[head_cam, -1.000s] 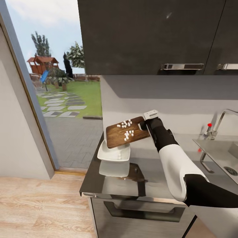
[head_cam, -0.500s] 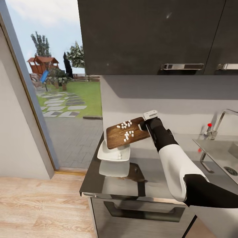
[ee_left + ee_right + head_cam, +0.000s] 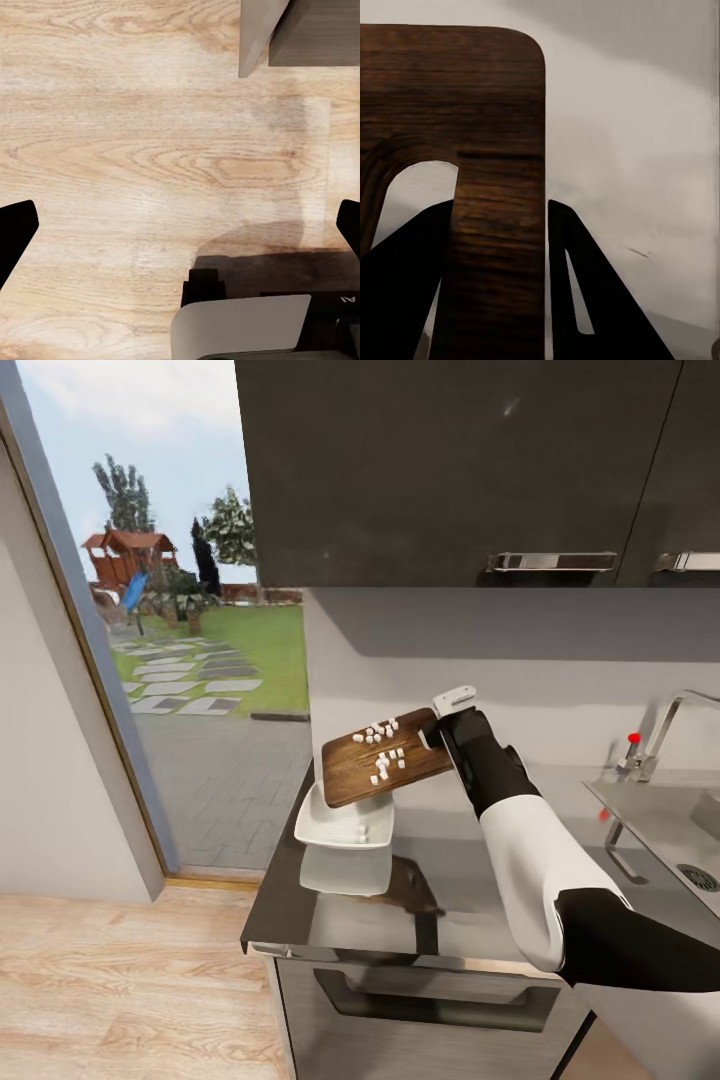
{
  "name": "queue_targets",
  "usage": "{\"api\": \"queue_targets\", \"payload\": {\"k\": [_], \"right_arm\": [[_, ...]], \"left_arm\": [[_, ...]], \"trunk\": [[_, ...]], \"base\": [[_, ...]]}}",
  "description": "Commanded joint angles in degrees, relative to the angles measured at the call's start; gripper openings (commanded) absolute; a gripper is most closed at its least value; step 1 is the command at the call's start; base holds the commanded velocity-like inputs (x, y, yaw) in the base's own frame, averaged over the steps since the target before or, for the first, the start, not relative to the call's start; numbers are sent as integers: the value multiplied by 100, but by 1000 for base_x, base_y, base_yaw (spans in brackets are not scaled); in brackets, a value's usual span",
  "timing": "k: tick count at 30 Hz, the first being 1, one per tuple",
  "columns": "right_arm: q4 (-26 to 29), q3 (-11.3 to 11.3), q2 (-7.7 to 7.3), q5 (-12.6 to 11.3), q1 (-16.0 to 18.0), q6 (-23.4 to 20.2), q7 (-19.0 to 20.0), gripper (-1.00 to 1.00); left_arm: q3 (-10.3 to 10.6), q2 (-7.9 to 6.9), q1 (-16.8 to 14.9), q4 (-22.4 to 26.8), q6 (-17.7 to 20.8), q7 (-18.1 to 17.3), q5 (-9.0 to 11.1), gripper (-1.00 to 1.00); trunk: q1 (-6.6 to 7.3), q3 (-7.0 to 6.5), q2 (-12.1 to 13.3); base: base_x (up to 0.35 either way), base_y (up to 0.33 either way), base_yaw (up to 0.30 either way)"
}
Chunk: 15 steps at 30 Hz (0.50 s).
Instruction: In the kitchen, take the Vidalia onion out of the sink, dice it on the chopping board with the paring knife, put the diced onion into the bowl on the countertop, then place both the paring knife and the chopping board into the sink.
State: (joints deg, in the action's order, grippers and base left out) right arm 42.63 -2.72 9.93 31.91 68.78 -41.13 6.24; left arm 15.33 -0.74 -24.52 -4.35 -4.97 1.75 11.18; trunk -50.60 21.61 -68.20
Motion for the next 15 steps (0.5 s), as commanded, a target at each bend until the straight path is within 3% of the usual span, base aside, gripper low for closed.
{"api": "queue_targets", "payload": {"k": [1,15], "right_arm": [[28,-23,7,59,4,-16,61,-100],[44,-10,7,65,4,-26,56,-100]], "left_arm": [[49,3,-9,-22,-39,1,51,100],[49,-5,-9,-22,-39,1,51,100]], "trunk": [[0,7,-4],[0,-7,-4]], "base": [[0,0,0],[0,0,0]]}}
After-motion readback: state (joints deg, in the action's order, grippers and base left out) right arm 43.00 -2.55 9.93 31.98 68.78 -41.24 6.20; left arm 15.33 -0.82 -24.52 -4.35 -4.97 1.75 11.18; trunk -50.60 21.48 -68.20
